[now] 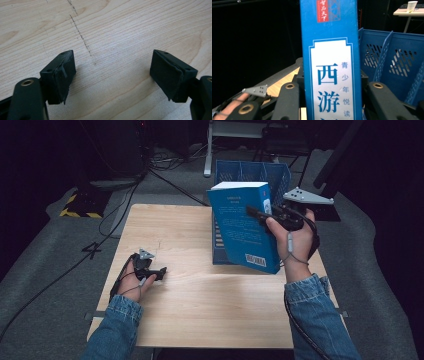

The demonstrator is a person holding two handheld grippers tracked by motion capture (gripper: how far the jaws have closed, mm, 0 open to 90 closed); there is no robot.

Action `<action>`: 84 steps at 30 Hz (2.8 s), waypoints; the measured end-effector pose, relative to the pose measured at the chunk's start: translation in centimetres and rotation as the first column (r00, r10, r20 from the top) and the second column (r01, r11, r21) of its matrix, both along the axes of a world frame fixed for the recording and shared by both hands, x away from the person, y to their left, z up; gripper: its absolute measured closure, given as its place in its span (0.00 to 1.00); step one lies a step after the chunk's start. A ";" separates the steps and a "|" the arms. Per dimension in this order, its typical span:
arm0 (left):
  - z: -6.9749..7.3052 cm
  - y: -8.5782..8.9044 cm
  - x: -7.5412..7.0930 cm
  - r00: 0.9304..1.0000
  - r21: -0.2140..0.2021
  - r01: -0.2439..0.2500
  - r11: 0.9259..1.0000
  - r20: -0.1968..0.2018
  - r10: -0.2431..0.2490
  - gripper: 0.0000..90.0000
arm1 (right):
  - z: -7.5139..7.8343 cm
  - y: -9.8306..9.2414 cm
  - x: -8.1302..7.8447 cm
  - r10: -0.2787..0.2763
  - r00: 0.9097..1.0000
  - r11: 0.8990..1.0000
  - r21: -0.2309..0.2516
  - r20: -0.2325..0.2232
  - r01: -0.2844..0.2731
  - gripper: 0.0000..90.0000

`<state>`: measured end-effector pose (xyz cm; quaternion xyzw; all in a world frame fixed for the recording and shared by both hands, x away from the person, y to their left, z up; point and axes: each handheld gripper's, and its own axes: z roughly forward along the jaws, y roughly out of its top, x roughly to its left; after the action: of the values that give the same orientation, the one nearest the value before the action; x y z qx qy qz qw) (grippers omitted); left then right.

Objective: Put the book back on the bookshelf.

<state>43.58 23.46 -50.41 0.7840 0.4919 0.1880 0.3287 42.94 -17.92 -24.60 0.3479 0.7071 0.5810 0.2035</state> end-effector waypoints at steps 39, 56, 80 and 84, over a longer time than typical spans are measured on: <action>0.0 -0.1 0.6 1.000 -0.027 -0.008 1.000 -0.002 0.008 0.26 | 0.4 0.0 12.1 -0.114 0.992 0.985 0.124 -0.062 0.121 0.69; 0.0 -0.4 0.7 1.000 -0.003 -0.004 1.000 0.007 0.004 0.26 | -0.8 -0.1 13.6 -0.241 0.964 0.956 0.147 -0.109 0.256 0.69; 0.0 -0.4 0.7 1.000 -0.003 -0.003 1.000 0.004 0.003 0.27 | -0.7 5.2 14.7 -0.307 0.951 0.937 0.167 -0.033 0.308 0.68; 0.0 -0.4 0.7 1.000 -0.002 -0.002 1.000 0.004 0.002 0.27 | -1.8 5.7 15.0 -0.293 0.955 0.939 0.176 -0.039 0.295 0.68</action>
<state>44.31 23.07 -50.39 0.7827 0.4923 0.1896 0.3304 57.97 -12.20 -26.41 0.4701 0.5932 0.6034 0.2512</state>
